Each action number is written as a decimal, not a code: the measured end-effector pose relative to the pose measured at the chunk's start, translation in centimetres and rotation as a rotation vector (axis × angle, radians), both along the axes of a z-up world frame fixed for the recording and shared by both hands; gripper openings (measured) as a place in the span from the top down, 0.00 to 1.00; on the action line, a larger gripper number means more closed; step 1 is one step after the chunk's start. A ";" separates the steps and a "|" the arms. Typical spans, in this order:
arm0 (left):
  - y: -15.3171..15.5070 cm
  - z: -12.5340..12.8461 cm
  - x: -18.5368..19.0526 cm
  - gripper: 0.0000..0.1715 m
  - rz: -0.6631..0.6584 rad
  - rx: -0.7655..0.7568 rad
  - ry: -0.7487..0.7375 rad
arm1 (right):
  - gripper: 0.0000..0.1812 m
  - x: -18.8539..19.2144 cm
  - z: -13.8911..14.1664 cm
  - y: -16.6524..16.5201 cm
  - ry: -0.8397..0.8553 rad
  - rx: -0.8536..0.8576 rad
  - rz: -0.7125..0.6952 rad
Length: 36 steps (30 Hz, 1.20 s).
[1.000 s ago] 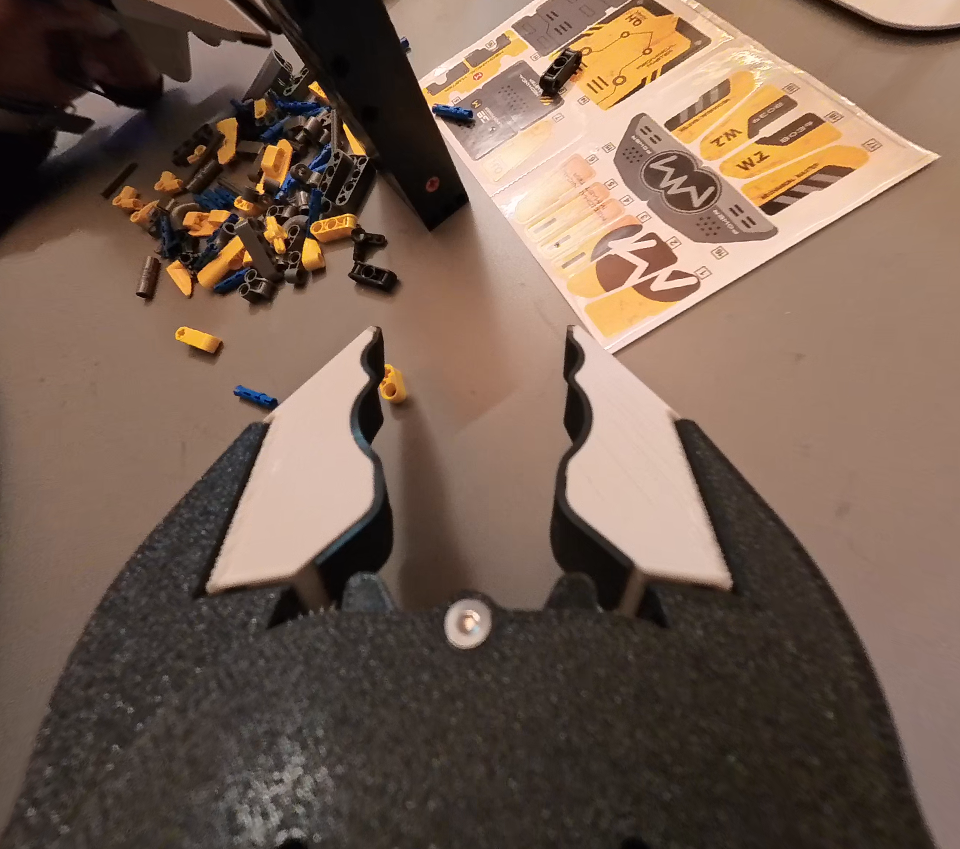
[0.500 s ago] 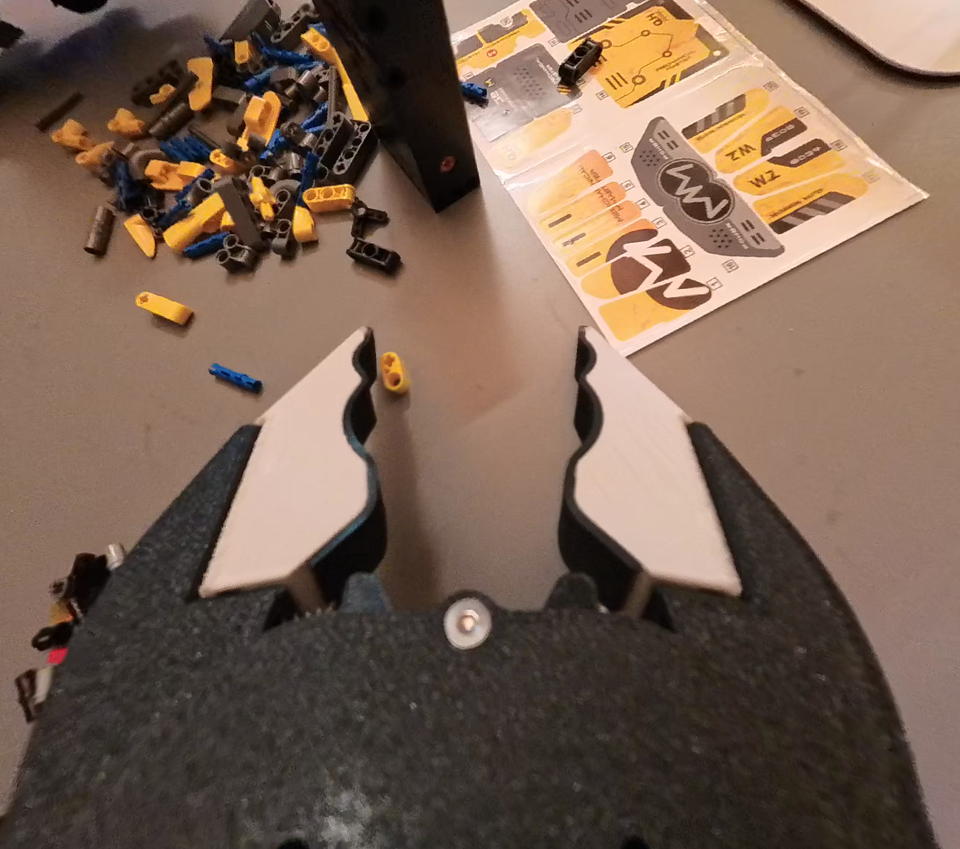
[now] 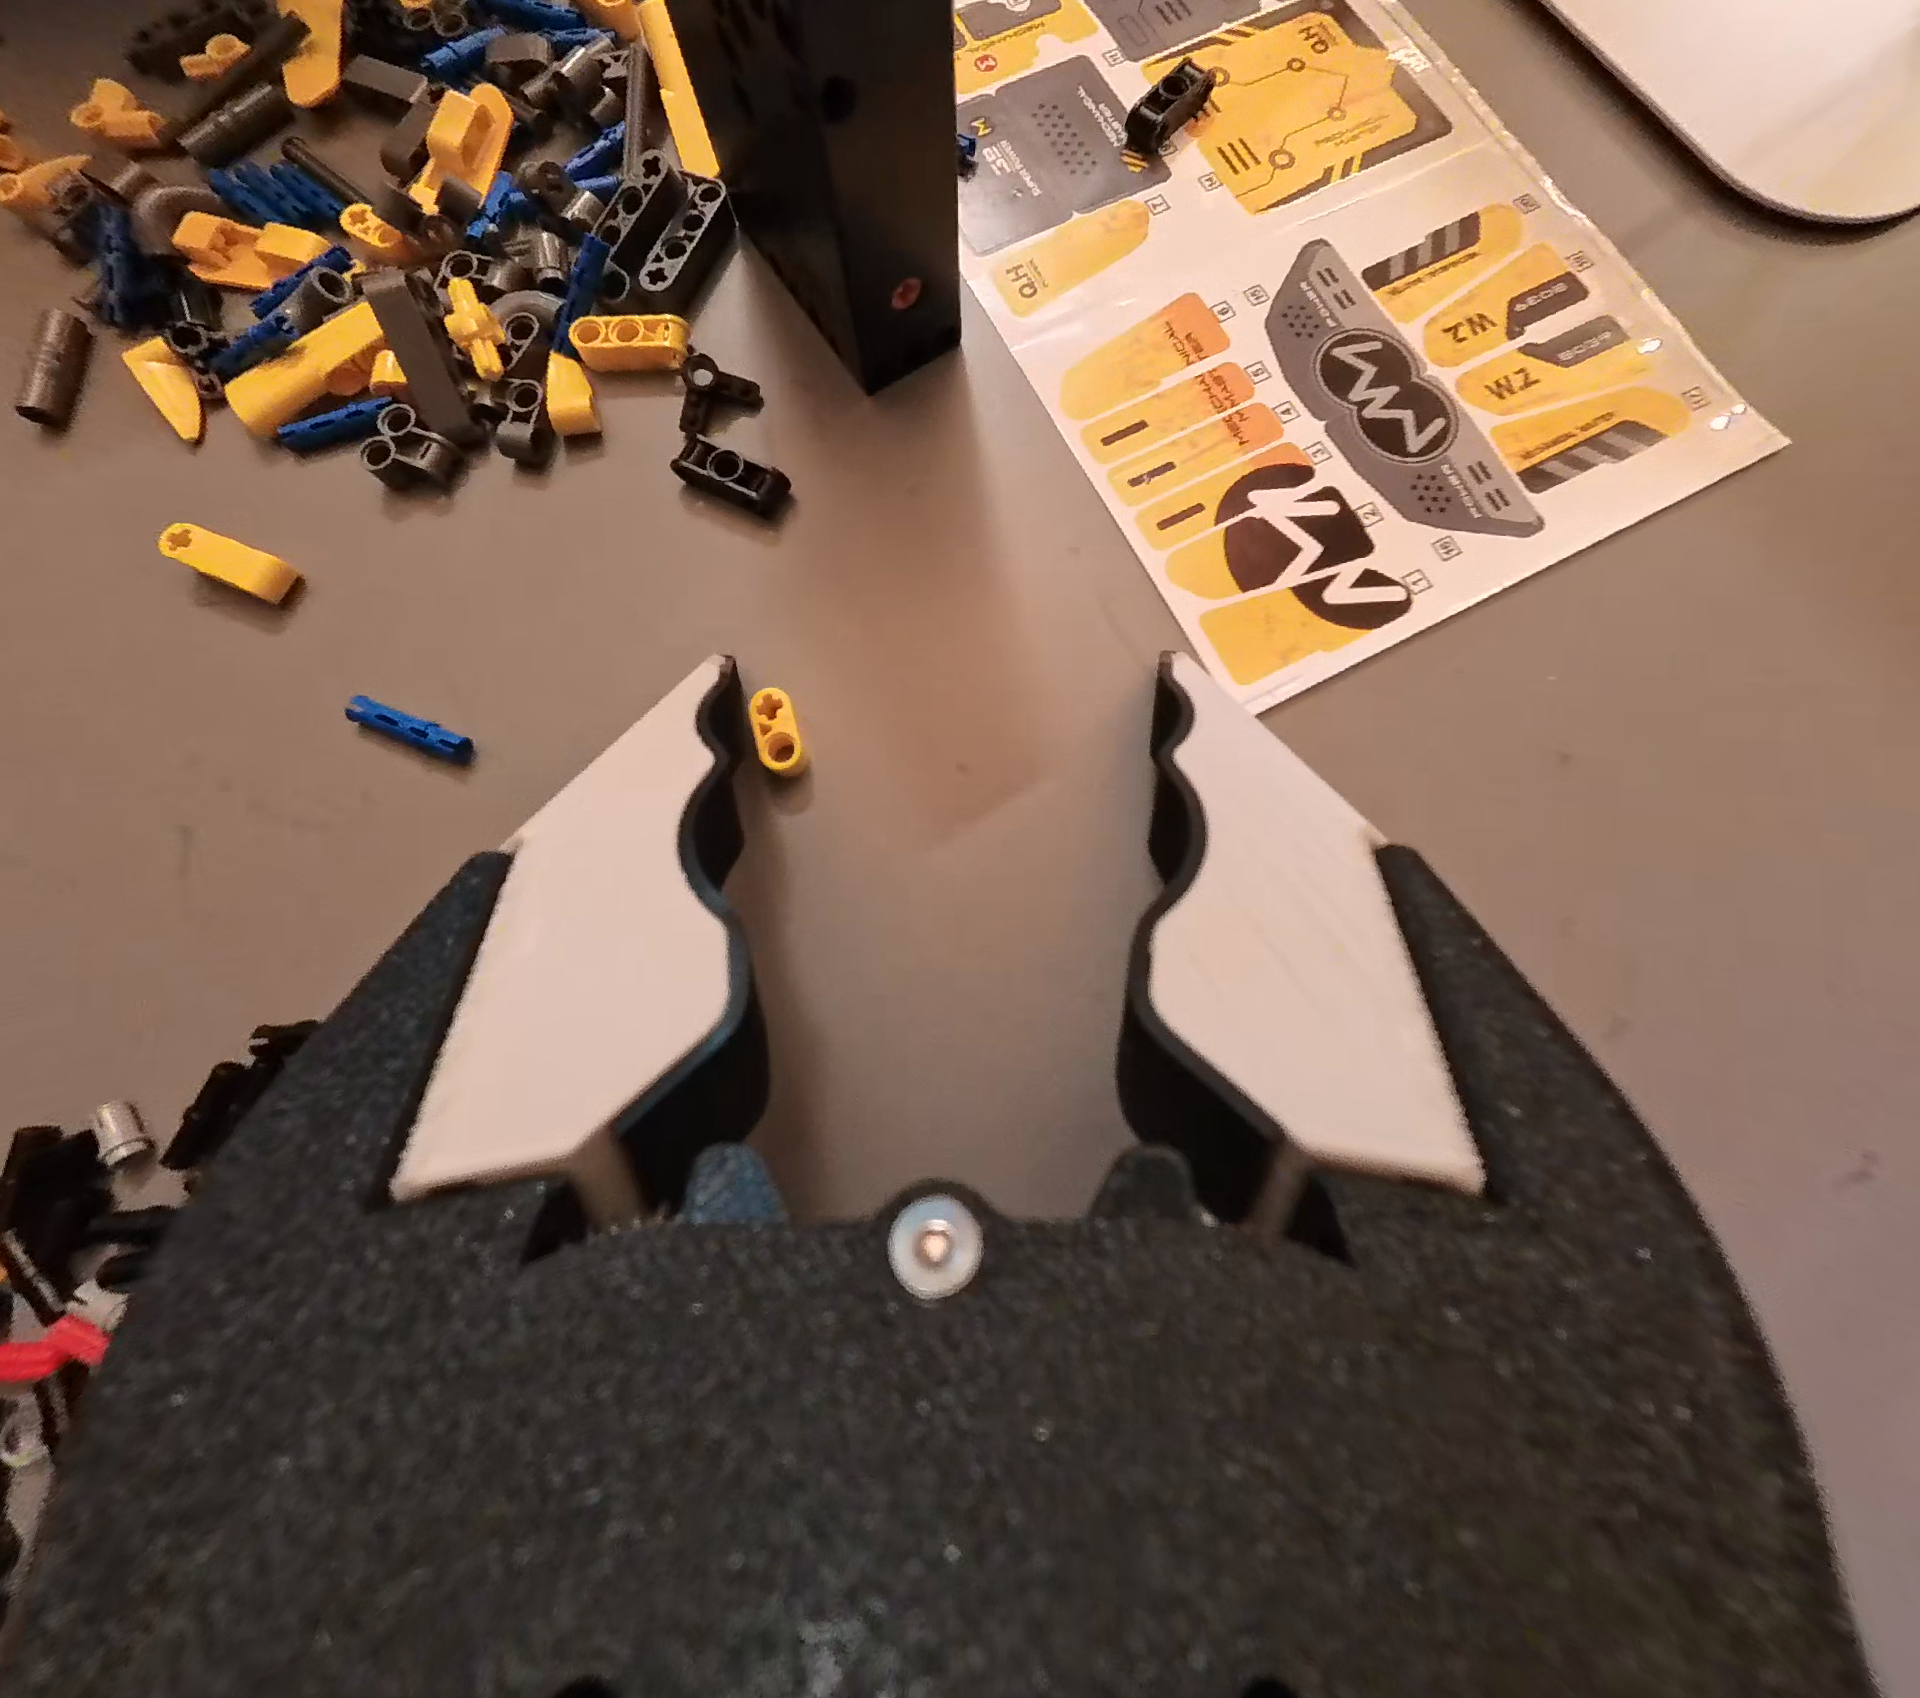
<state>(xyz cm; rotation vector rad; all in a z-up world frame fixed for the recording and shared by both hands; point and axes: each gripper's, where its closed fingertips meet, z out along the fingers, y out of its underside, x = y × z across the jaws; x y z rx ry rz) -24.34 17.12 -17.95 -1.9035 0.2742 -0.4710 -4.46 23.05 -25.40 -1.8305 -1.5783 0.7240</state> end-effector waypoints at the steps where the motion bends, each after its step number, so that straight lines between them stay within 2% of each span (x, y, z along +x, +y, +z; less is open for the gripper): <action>1: 0.0 0.0 0.2 0.97 -0.009 -0.003 -0.005 | 0.57 0.0 0.0 0.0 -0.003 0.008 0.000; 8: -0.3 0.3 1.4 0.97 -0.035 0.020 0.065 | 0.57 0.0 -0.1 -0.1 -0.006 0.018 0.000; 18: -0.8 0.4 3.6 0.97 -0.107 0.036 0.072 | 0.57 0.0 0.0 0.0 -0.005 0.016 -0.002; 25: -0.4 -0.5 3.0 0.97 -0.074 0.035 0.170 | 0.57 0.0 0.0 0.0 -0.005 0.016 -0.002; 36: -0.1 -1.5 3.3 0.97 -0.084 0.000 0.172 | 0.57 0.0 0.0 0.0 -0.006 0.018 -0.002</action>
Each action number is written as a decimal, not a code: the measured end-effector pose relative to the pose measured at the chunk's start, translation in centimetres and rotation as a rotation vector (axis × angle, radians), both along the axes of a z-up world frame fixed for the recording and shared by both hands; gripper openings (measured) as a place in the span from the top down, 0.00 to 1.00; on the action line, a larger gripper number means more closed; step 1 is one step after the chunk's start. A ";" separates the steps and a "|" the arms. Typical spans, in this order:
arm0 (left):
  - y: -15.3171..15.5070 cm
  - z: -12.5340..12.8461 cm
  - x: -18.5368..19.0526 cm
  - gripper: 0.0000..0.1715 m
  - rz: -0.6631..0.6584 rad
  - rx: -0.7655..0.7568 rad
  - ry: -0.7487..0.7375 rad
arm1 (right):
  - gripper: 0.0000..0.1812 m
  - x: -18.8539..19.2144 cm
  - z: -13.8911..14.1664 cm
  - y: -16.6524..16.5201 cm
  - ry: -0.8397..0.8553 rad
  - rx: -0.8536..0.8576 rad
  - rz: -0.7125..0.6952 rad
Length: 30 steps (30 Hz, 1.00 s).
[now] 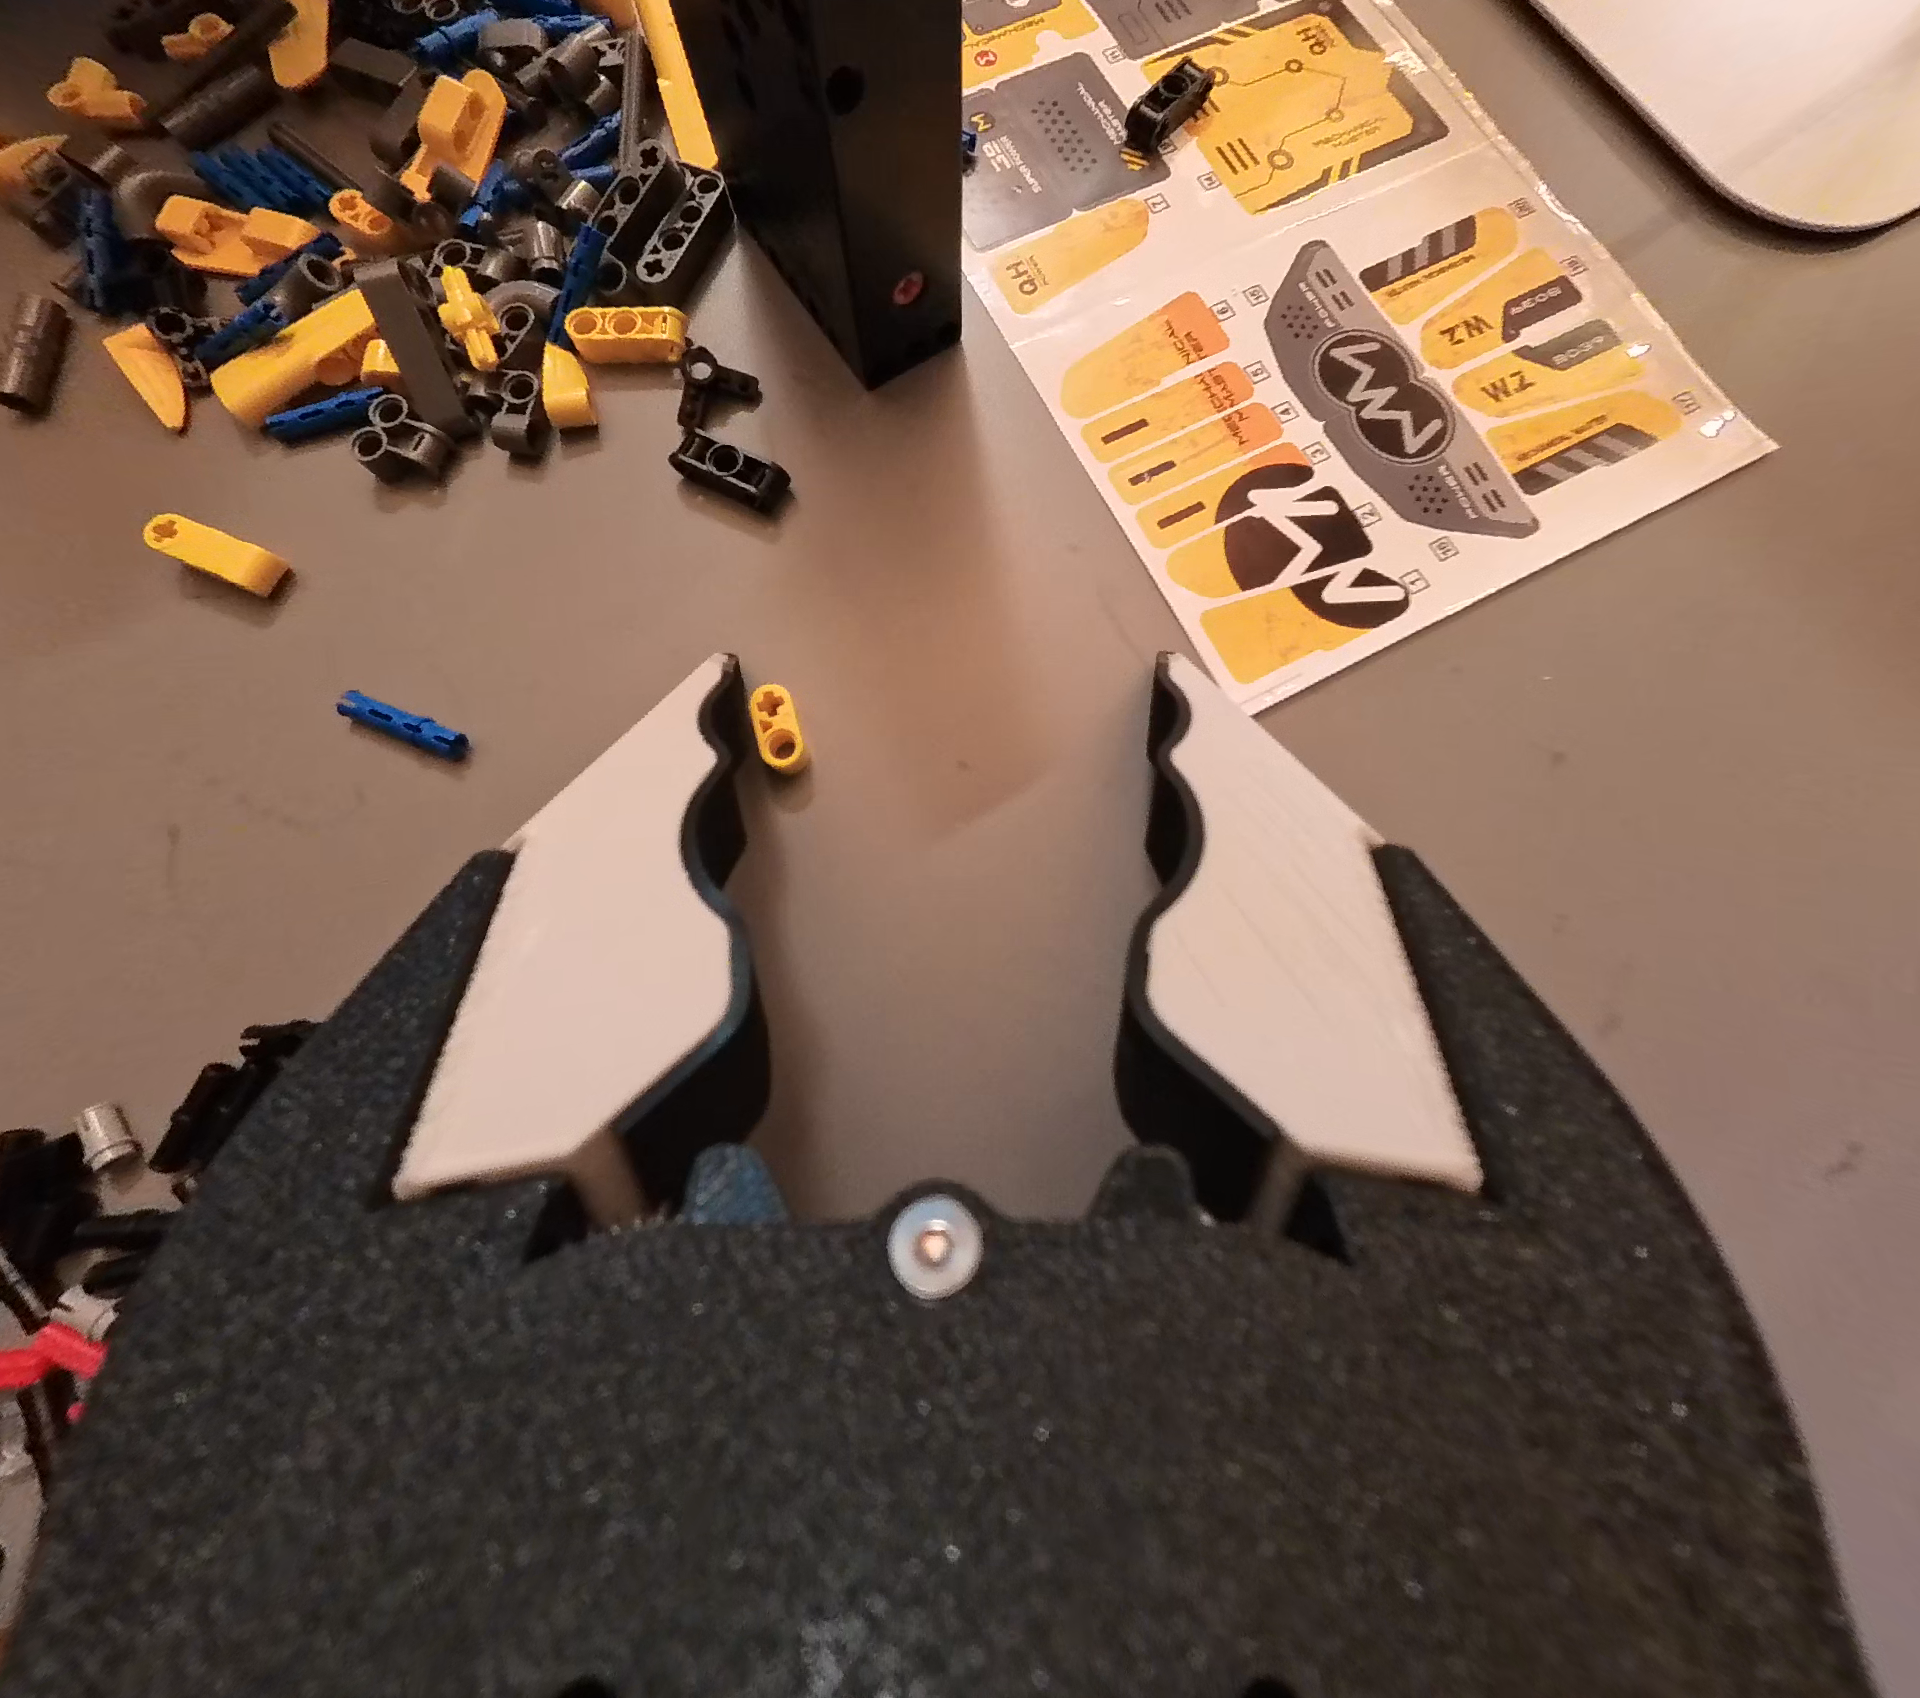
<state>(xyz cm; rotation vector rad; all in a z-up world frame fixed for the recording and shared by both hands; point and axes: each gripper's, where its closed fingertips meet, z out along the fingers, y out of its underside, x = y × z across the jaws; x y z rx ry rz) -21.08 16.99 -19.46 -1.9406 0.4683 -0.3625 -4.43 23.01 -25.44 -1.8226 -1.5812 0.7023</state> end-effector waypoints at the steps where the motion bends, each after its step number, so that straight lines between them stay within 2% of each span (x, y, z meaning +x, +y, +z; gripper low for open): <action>1: 0.0 0.0 0.0 0.97 -0.001 0.000 0.002 | 0.57 0.0 0.0 0.0 0.000 -0.001 0.000; 9: 0.0 0.1 0.2 0.97 0.004 0.004 0.003 | 0.60 0.0 0.0 -0.1 0.002 0.004 0.006; 15: -0.1 0.4 0.3 0.97 0.003 0.009 -0.009 | 0.69 0.0 0.1 -0.3 0.007 0.005 0.008; 18: -0.1 0.5 0.4 0.97 0.000 0.017 0.005 | 0.80 0.0 0.2 -0.3 0.010 0.008 0.012; 24: -0.2 0.2 0.7 0.96 -0.011 0.010 0.011 | 0.80 0.1 0.4 -0.1 0.025 -0.006 -0.004; 30: -0.2 0.3 0.8 0.96 -0.013 0.018 0.024 | 0.80 0.9 3.3 2.1 0.184 0.005 -0.096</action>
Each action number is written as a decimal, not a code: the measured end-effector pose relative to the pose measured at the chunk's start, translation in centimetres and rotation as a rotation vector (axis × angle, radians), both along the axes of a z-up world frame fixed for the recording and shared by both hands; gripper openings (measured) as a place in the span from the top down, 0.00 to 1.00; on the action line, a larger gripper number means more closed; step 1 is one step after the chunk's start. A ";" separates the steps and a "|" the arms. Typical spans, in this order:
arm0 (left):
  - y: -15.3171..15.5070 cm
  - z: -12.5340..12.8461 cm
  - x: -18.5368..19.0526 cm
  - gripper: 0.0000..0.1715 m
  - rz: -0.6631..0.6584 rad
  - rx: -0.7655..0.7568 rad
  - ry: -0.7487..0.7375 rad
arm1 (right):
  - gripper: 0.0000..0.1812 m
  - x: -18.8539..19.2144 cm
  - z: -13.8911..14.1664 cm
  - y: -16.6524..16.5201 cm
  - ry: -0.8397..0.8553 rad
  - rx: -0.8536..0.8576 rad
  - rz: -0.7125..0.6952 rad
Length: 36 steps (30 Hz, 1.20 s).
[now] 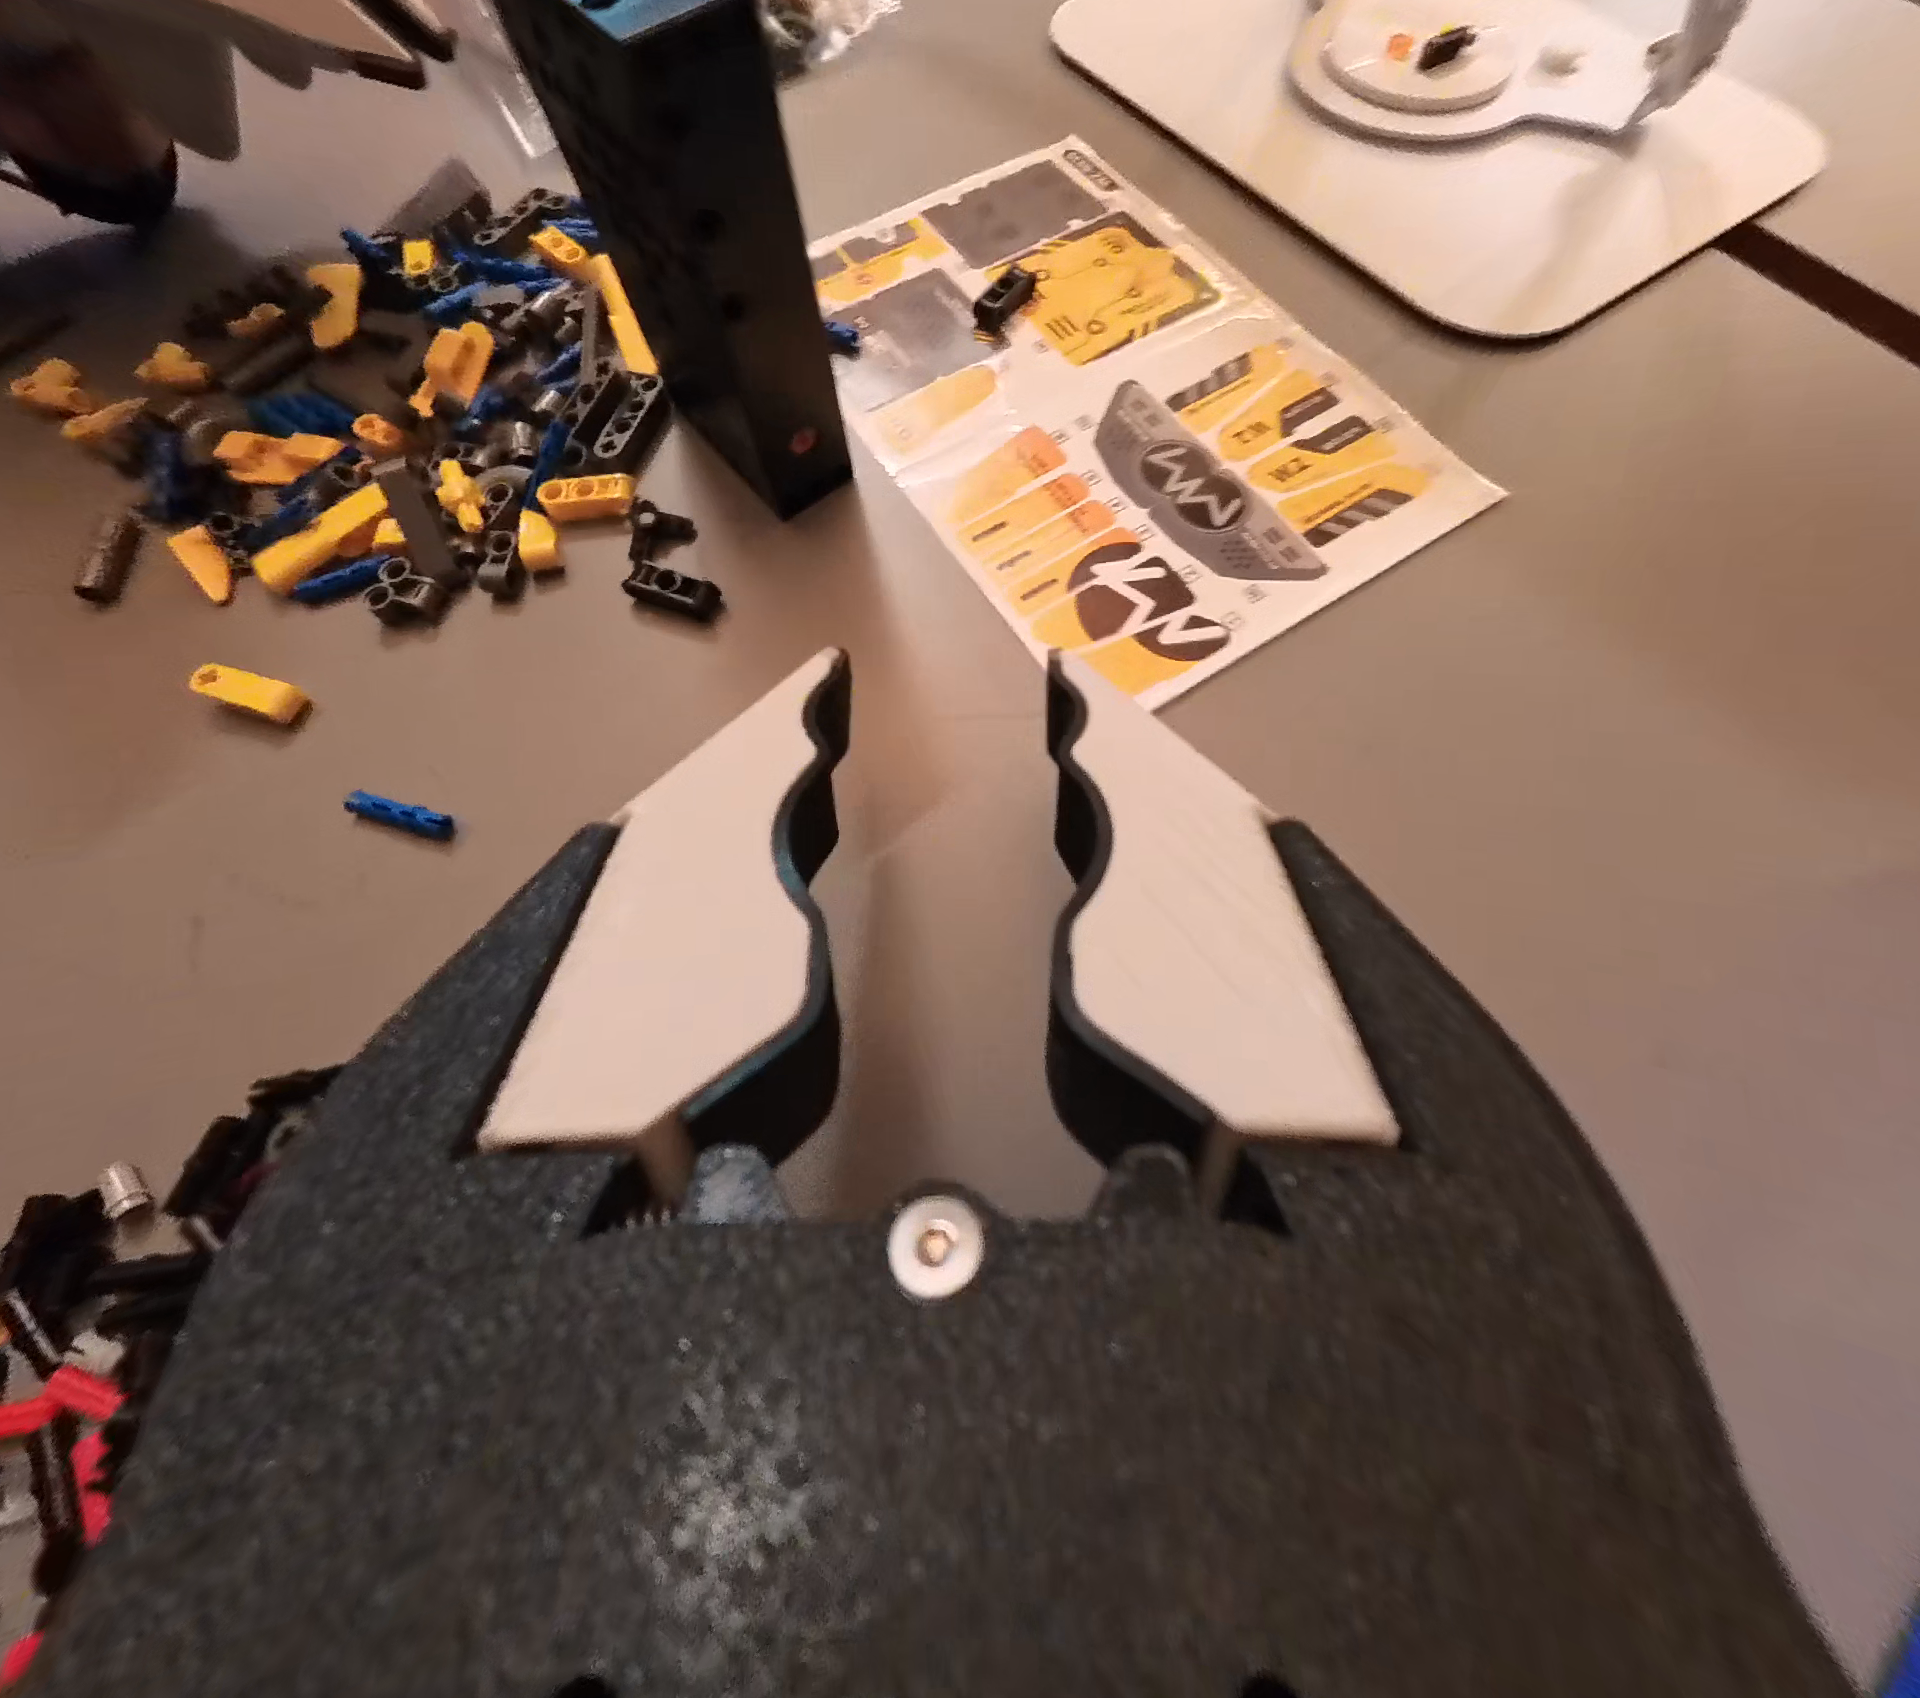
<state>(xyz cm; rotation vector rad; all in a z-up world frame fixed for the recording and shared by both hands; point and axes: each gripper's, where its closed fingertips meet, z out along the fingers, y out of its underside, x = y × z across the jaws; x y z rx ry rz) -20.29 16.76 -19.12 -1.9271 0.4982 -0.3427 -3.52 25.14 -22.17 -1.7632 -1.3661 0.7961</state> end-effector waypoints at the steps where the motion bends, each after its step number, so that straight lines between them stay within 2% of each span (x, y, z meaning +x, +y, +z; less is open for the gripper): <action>1: 0.0 0.1 0.0 0.96 0.000 0.004 0.001 | 0.80 0.3 0.0 0.4 -0.005 0.003 -0.011; 11: -0.1 0.1 0.0 0.96 0.001 0.004 0.017 | 0.79 1.2 -2.3 0.7 -0.126 -0.002 -0.004; 20: -0.1 -0.6 0.5 0.96 -0.017 -0.017 0.040 | 0.81 1.1 -3.1 0.4 -0.175 -0.003 0.018; 23: -0.1 -0.8 0.4 0.96 -0.012 -0.019 0.046 | 0.84 1.1 -3.1 0.6 -0.174 -0.006 0.003; 25: -0.1 -0.7 0.3 0.96 -0.011 -0.021 0.035 | 0.96 1.2 -3.1 0.5 -0.178 0.008 0.004; 28: -0.1 -0.6 0.3 0.97 -0.015 -0.026 0.003 | 1.00 1.1 -3.1 0.5 -0.189 0.047 0.006; 34: 0.0 -0.4 0.0 0.96 -0.006 -0.024 -0.024 | 0.99 1.2 -2.9 0.6 -0.174 0.038 -0.004; 36: 0.0 -0.3 -0.2 0.96 0.000 -0.024 -0.031 | 0.90 1.3 -2.4 1.1 -0.138 0.025 -0.030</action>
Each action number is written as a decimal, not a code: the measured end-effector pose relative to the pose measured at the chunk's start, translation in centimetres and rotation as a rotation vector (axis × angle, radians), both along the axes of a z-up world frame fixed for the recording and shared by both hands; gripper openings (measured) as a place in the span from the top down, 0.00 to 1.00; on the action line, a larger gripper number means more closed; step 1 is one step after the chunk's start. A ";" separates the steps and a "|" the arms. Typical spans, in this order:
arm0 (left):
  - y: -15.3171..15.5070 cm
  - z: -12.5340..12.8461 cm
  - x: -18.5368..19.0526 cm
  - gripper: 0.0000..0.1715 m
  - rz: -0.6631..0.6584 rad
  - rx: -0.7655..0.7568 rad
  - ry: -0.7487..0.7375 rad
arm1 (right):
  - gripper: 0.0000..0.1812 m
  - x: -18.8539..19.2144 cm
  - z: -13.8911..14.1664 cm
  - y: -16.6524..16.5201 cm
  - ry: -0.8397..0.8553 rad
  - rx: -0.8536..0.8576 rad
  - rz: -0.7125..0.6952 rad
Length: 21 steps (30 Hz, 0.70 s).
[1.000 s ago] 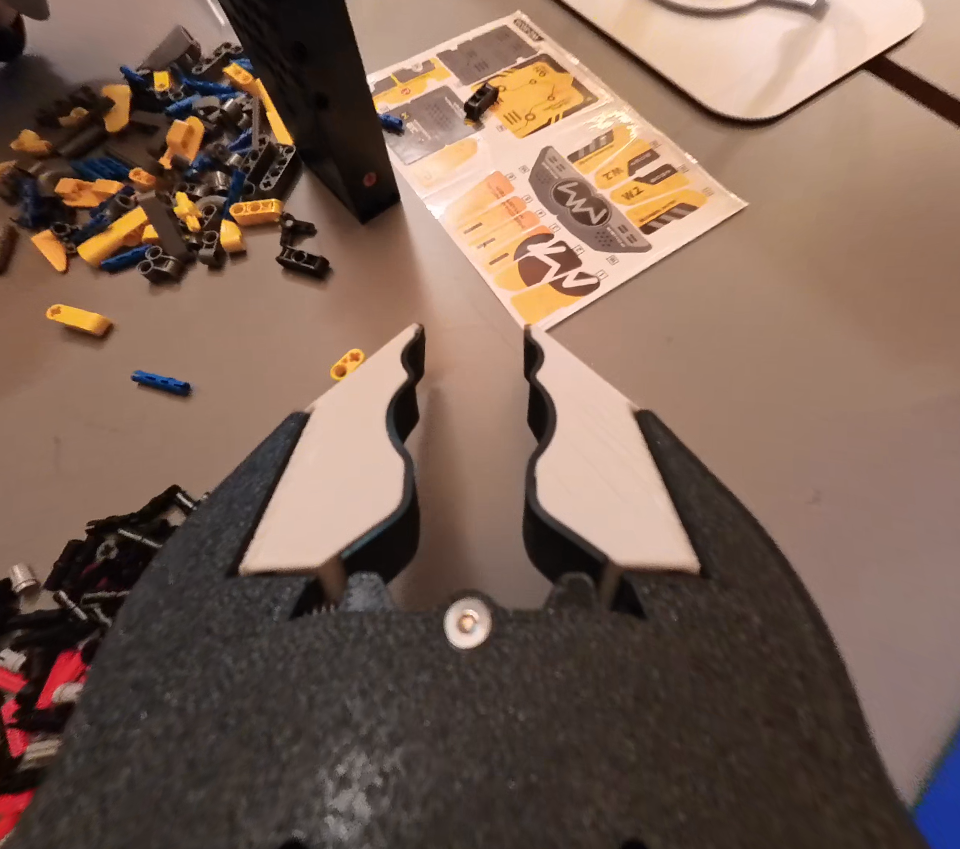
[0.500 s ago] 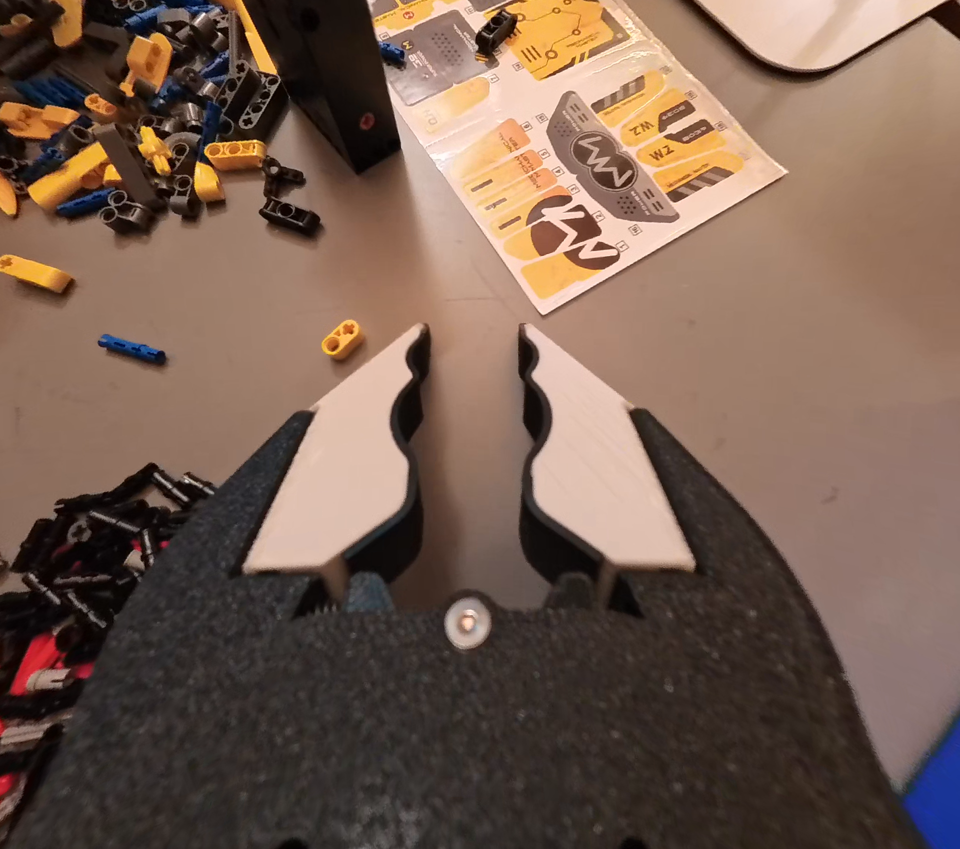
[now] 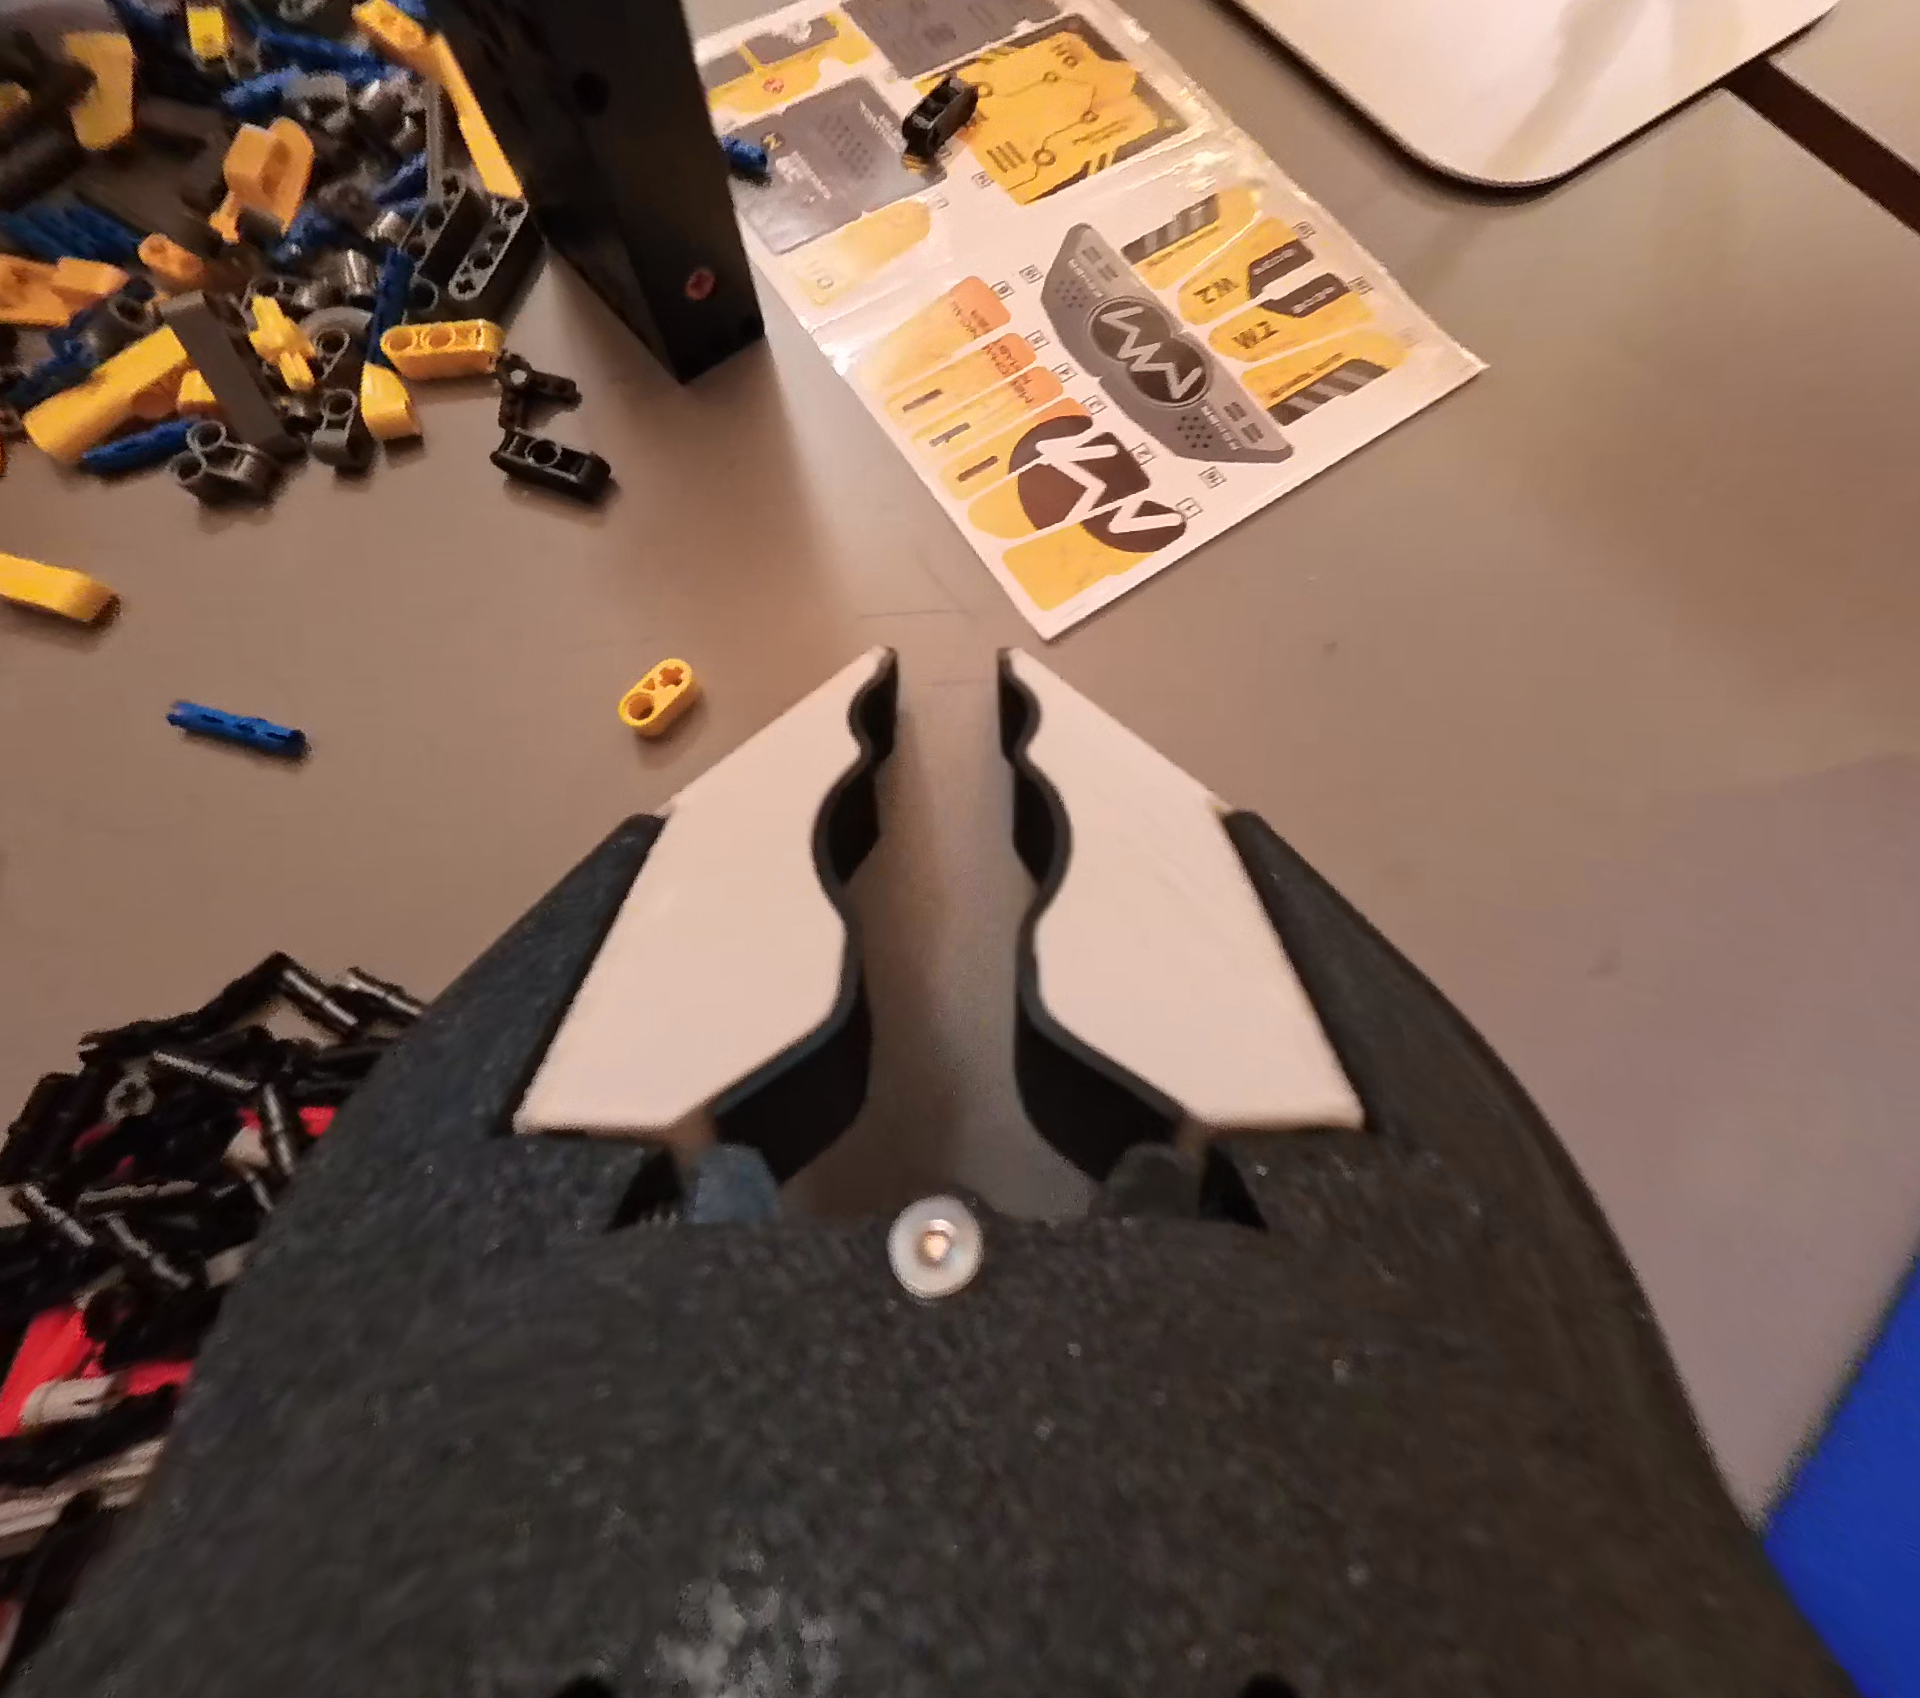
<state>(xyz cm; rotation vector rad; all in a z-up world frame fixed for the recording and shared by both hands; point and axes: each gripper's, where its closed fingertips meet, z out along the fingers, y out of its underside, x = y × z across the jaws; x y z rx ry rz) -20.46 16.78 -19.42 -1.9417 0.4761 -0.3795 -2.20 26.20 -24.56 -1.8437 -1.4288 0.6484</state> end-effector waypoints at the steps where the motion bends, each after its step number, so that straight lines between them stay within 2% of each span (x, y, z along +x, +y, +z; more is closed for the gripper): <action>1: 0.0 0.1 -0.1 0.96 0.003 0.002 -0.003 | 0.88 0.1 0.3 0.2 0.022 -0.004 -0.011; 5: 0.0 0.4 -0.2 0.97 0.007 0.010 -0.017 | 0.87 0.7 1.2 0.6 0.057 -0.013 -0.023; 11: 0.0 0.3 -0.2 0.96 0.003 0.007 -0.011 | 0.82 0.8 0.2 -0.5 0.018 -0.040 0.029; 17: 0.0 0.1 -0.1 0.96 0.001 0.003 0.000 | 0.83 0.7 -0.7 -0.7 -0.039 -0.017 0.046; 21: 0.0 0.0 0.0 0.96 -0.002 -0.003 0.000 | 0.87 0.7 -0.7 -0.9 -0.039 -0.023 0.056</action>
